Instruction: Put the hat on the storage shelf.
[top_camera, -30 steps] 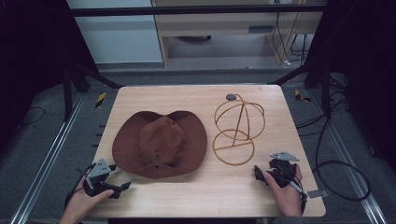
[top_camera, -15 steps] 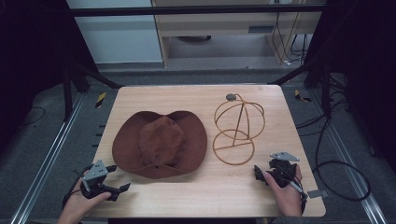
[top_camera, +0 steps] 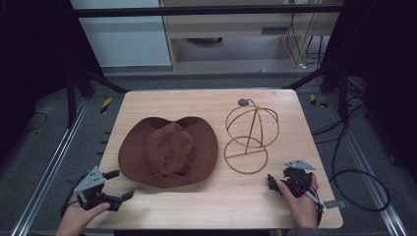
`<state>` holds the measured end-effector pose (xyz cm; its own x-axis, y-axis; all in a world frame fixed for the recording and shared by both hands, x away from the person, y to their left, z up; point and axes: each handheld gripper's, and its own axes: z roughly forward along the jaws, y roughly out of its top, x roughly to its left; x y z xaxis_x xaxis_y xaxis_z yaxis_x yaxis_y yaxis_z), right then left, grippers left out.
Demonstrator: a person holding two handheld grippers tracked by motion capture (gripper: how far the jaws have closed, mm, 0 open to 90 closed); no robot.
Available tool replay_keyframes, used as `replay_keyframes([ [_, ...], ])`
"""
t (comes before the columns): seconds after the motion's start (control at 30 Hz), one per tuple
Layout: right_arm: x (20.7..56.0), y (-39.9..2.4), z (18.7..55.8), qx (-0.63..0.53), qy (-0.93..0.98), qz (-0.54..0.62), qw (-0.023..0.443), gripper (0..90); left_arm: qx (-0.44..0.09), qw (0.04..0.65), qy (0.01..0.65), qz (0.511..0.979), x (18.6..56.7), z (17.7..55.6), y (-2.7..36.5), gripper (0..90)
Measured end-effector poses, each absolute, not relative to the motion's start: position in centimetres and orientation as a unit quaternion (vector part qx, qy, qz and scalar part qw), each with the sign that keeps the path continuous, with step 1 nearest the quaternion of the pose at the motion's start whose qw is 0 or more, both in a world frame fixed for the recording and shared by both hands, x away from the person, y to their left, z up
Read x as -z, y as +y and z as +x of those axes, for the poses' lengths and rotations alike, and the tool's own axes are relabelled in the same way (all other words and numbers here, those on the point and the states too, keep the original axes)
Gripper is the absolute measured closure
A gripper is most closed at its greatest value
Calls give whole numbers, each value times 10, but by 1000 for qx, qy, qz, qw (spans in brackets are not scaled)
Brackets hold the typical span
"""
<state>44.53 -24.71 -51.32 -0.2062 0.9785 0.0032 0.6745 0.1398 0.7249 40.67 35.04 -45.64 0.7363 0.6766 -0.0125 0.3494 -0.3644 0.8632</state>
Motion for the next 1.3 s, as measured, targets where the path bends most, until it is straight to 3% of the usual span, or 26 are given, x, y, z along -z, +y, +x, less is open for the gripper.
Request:
replay_keyframes([
  [0.4,513,-247,445,-307,713,580,247,4,-173,426,303,835,430,427,331,40],
  [0.97,513,-247,445,-308,713,580,246,4,-143,372,294,869,384,504,274,49],
  [1.3,513,-247,445,-307,714,578,247,4,-151,344,290,880,363,543,248,53],
])
